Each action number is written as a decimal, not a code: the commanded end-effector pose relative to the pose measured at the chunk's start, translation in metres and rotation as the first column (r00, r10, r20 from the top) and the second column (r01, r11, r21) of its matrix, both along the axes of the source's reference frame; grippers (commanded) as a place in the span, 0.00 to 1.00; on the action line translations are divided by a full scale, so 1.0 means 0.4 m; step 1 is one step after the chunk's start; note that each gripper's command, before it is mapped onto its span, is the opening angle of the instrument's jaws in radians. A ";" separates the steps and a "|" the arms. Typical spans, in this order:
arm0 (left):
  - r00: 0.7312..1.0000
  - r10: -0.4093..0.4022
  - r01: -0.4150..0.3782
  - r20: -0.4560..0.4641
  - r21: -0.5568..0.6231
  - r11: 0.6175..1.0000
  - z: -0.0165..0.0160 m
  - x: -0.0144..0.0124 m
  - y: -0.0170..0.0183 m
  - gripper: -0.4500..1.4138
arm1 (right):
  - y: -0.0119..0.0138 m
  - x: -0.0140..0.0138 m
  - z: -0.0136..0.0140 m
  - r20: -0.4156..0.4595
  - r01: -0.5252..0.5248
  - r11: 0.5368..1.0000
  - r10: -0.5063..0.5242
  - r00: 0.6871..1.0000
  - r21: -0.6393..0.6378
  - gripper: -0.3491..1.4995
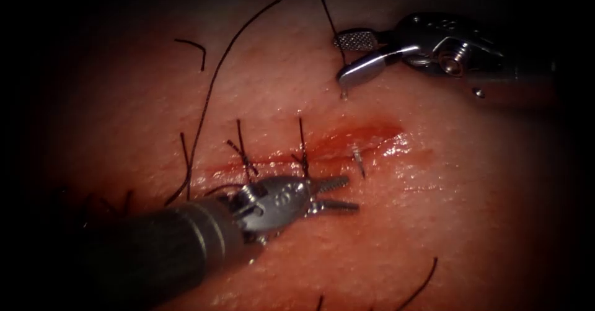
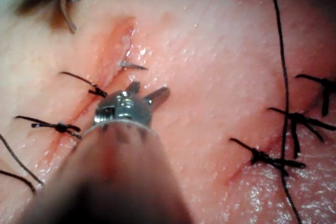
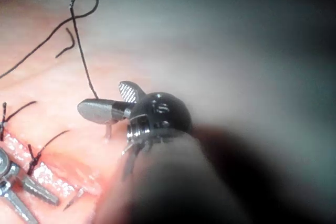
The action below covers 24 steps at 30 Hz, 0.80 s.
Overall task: Wound Closure
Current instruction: Push needle through skin above the incision with right needle driver
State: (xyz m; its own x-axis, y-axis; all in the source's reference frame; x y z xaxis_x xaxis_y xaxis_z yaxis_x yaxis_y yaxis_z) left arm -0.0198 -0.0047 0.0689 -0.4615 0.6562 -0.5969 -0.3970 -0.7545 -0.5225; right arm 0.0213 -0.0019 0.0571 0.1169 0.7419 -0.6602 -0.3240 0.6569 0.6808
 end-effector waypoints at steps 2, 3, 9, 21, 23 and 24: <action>1.000 0.000 0.000 0.000 -0.001 1.000 0.0015 -0.0013 0.0006 0.32 | 0.0000 0.0031 0.0007 -0.018 0.002 1.000 -0.002 1.000 0.011 0.84; 1.000 0.000 0.000 0.000 -0.001 1.000 0.0015 -0.0013 0.0006 0.32 | -0.0001 0.0033 0.0006 -0.023 -0.005 1.000 0.005 1.000 0.015 0.84; 1.000 0.000 0.000 0.000 -0.001 1.000 0.0014 -0.0012 0.0005 0.32 | -0.0001 0.0029 0.0014 -0.005 -0.032 0.999 0.033 0.999 0.006 0.00; 1.000 0.000 0.000 0.000 -0.001 1.000 0.0014 -0.0013 0.0006 0.32 | -0.0041 0.0021 0.0056 0.014 0.043 0.963 -0.049 0.999 0.265 0.00; 1.000 0.000 0.000 0.000 -0.001 1.000 0.0015 -0.0013 0.0006 0.32 | -0.0056 0.0026 0.0053 -0.003 0.065 0.930 -0.069 0.998 0.361 0.00; 1.000 -0.001 0.001 0.000 -0.001 1.000 0.0015 -0.0014 0.0006 0.32 | -0.0061 0.0027 0.0054 -0.002 0.068 0.916 -0.073 0.997 0.395 0.00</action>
State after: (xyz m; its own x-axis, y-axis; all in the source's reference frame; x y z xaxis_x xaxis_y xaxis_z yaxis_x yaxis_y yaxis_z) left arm -0.0198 -0.0047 0.0689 -0.4618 0.6562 -0.5967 -0.3972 -0.7545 -0.5224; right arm 0.0215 -0.0052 0.0591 0.1860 0.9382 -0.2920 -0.3006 0.3373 0.8921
